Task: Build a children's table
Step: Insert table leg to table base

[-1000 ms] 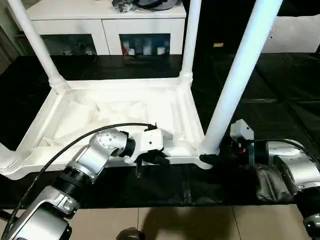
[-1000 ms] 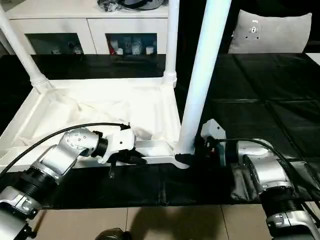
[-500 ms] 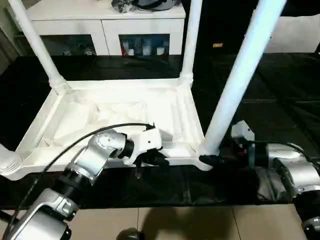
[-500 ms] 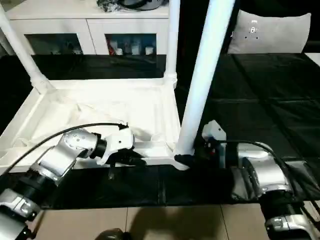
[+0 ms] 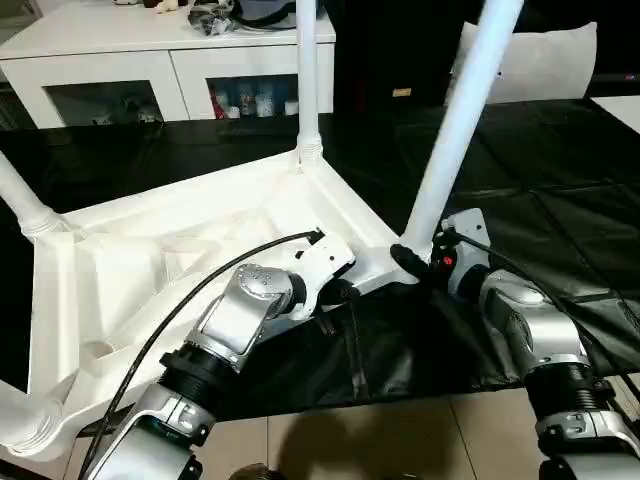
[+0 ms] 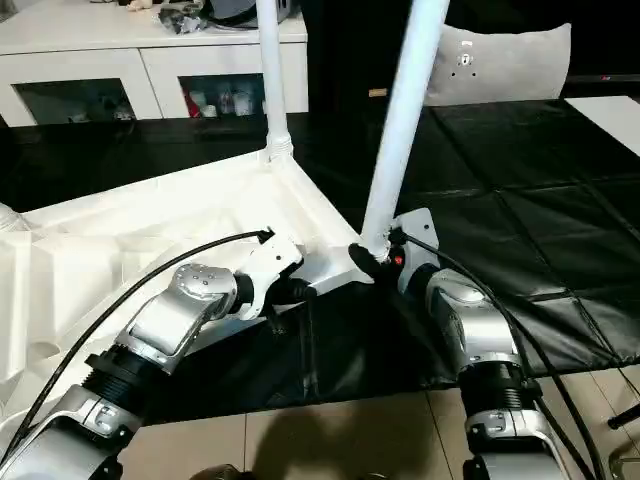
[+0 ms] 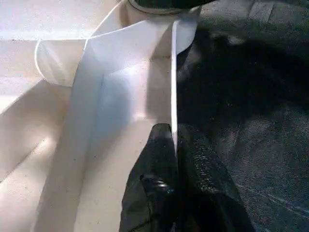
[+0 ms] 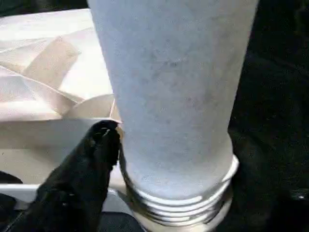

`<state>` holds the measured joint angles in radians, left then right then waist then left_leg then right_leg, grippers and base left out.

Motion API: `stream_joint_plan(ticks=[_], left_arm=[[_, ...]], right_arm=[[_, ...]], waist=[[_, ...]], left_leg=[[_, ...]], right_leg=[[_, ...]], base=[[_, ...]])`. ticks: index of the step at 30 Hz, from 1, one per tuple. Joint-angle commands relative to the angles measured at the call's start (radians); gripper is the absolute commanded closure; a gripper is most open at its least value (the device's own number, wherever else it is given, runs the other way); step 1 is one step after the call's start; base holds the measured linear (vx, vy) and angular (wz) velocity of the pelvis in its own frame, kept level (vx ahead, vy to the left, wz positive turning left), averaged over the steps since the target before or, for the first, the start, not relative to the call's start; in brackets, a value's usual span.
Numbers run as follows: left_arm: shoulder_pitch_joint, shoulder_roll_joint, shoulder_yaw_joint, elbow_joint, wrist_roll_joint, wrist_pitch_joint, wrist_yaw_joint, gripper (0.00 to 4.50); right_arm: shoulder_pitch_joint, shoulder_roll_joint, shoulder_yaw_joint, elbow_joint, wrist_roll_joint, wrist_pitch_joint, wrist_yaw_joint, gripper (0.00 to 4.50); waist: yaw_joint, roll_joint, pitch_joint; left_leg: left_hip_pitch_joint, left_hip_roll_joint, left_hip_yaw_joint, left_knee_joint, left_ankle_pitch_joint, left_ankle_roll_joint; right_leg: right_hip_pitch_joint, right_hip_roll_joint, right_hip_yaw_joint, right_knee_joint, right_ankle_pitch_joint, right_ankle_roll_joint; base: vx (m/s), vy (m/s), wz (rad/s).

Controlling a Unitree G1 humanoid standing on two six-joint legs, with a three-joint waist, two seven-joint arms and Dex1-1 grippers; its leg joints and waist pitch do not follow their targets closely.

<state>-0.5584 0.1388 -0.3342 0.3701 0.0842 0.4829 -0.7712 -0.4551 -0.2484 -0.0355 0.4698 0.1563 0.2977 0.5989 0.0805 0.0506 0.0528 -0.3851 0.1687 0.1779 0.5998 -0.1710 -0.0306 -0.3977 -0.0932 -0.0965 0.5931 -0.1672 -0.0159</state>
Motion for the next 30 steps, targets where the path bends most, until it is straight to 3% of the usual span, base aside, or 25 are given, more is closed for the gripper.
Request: stream_joint_plan(ticks=[1, 3, 7, 9, 10, 11, 16, 21, 24, 30], left_arm=[[-0.017, -0.004, -0.004, -0.031, -0.001, -0.081, 0.021, 4.5], [-0.016, -0.001, -0.005, -0.03, 0.0, -0.087, 0.019, 4.5], [-0.006, 0.043, 0.004, -0.011, -0.012, -0.143, -0.026, 4.5], [-0.003, 0.054, 0.002, -0.011, -0.013, -0.158, -0.043, 4.5], [0.003, 0.081, -0.006, -0.017, -0.022, -0.188, -0.092, 4.5], [0.005, 0.1, -0.015, -0.022, -0.03, -0.207, -0.128, 4.5], [0.003, 0.163, -0.049, -0.032, -0.036, -0.238, -0.233, 4.5], [0.007, 0.186, -0.064, -0.043, -0.038, -0.236, -0.276, 4.5], [0.029, 0.189, -0.081, -0.089, -0.04, -0.196, -0.289, 4.5], [0.028, 0.169, -0.077, -0.095, -0.035, -0.153, -0.257, 4.5]], right_arm=[[0.033, 0.027, 0.08, -0.063, 0.028, -0.01, 0.105, 0.65], [0.035, 0.023, 0.081, -0.069, 0.028, -0.012, 0.109, 0.53], [0.081, -0.082, 0.058, -0.162, 0.066, -0.023, 0.233, 0.06], [0.092, -0.106, 0.049, -0.178, 0.076, -0.021, 0.259, 0.02], [0.107, -0.164, 0.036, -0.201, 0.092, -0.018, 0.323, 0.02], [0.113, -0.2, 0.031, -0.216, 0.102, -0.012, 0.367, 0.02], [0.11, -0.272, 0.051, -0.262, 0.117, 0.028, 0.457, 0.02], [0.107, -0.27, 0.073, -0.279, 0.112, 0.034, 0.453, 0.02], [0.115, -0.219, 0.104, -0.296, 0.109, 0.035, 0.431, 0.02], [0.135, -0.183, 0.13, -0.296, 0.102, 0.024, 0.413, 0.02]], waist=[[0.003, -0.012, -0.062], [0.006, -0.013, -0.064], [0.015, -0.016, -0.066], [0.019, -0.015, -0.068], [0.016, -0.018, -0.067], [0.02, -0.015, -0.069], [0.018, -0.015, -0.068], [0.026, -0.012, -0.066], [0.031, -0.008, -0.067], [0.041, -0.009, -0.068]], left_leg=[[0.018, 0.056, -0.031, -0.082, -0.334, 0.025], [0.016, 0.056, -0.03, -0.082, -0.325, 0.03], [0.011, 0.056, -0.024, -0.077, -0.265, 0.061], [0.008, 0.056, -0.024, -0.075, -0.238, 0.076], [0.004, 0.057, -0.025, -0.075, -0.223, 0.081], [0.01, 0.058, -0.023, -0.073, -0.218, 0.087], [0.011, 0.06, -0.023, -0.074, -0.231, 0.085], [0.017, 0.064, -0.023, -0.076, -0.254, 0.063], [0.016, 0.067, -0.025, -0.079, -0.26, 0.052], [0.018, 0.067, -0.024, -0.079, -0.26, 0.038]], right_leg=[[0.037, -0.07, 0.045, -0.1, -0.441, -0.117], [0.039, -0.071, 0.048, -0.097, -0.417, -0.12], [0.044, -0.071, 0.051, -0.089, -0.349, -0.136], [0.047, -0.072, 0.05, -0.086, -0.326, -0.141], [0.049, -0.07, 0.049, -0.084, -0.313, -0.144], [0.047, -0.07, 0.05, -0.084, -0.307, -0.148], [0.046, -0.067, 0.048, -0.08, -0.308, -0.175], [0.041, -0.07, 0.05, -0.084, -0.342, -0.172], [0.04, -0.072, 0.052, -0.078, -0.321, -0.179], [0.041, -0.072, 0.054, -0.077, -0.299, -0.182]], base=[[0.0, 0.0, 0.0], [0.0, 0.0, 0.0], [0.0, 0.0, 0.0], [0.0, 0.0, 0.0], [0.0, 0.0, 0.0], [0.0, 0.0, 0.0], [0.0, 0.0, 0.0], [0.0, 0.0, 0.0], [0.0, 0.0, 0.0], [0.0, 0.0, 0.0]])
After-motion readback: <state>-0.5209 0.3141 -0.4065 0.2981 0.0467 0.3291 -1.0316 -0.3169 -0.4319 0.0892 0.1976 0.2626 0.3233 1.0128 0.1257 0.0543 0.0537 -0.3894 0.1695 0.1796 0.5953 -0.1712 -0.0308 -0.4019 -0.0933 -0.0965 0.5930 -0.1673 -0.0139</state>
